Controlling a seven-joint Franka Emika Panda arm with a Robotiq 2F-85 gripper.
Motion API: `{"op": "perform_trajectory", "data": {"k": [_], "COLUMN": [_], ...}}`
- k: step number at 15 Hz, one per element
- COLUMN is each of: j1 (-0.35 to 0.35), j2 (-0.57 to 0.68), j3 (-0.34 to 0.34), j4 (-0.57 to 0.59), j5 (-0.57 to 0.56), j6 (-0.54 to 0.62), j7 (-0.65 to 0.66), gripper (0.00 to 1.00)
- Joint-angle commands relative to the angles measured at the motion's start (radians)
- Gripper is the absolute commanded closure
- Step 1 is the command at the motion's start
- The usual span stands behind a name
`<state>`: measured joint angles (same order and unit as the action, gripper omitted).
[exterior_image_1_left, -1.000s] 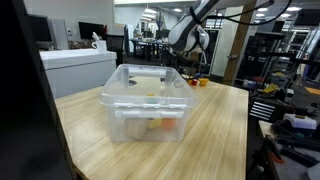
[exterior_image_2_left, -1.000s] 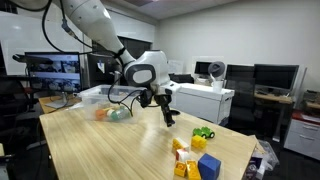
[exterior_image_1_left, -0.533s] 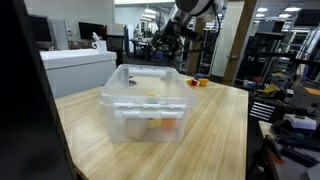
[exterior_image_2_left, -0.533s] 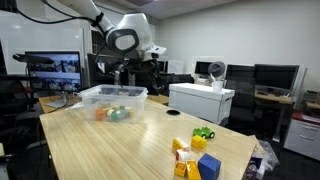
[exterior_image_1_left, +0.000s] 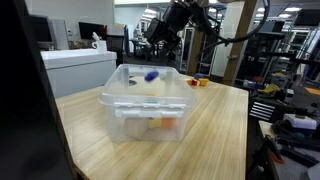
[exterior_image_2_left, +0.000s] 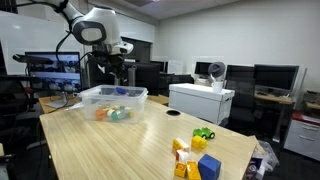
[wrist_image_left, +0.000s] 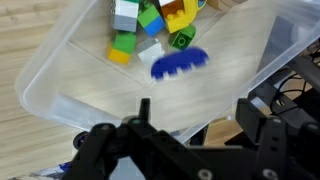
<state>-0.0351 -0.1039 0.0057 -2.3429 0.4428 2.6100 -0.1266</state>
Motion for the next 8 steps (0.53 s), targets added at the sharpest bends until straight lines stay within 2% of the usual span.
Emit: {"op": "perform_trajectory", "data": {"k": [1,7,8], "j1": [-0.003,-0.117,-0.166], "j2": [-0.029,0.036,0.090], "j3": [-0.056,-0.205,-0.251], "j4": [-0.025,0.026,0.033], "j5": [0.004,-0.045,-0.069], "j6": [-0.011,0.043,0.064], "j7": [-0.032,0.033,0.054], "gripper": [0.00,0.00,0.00]}}
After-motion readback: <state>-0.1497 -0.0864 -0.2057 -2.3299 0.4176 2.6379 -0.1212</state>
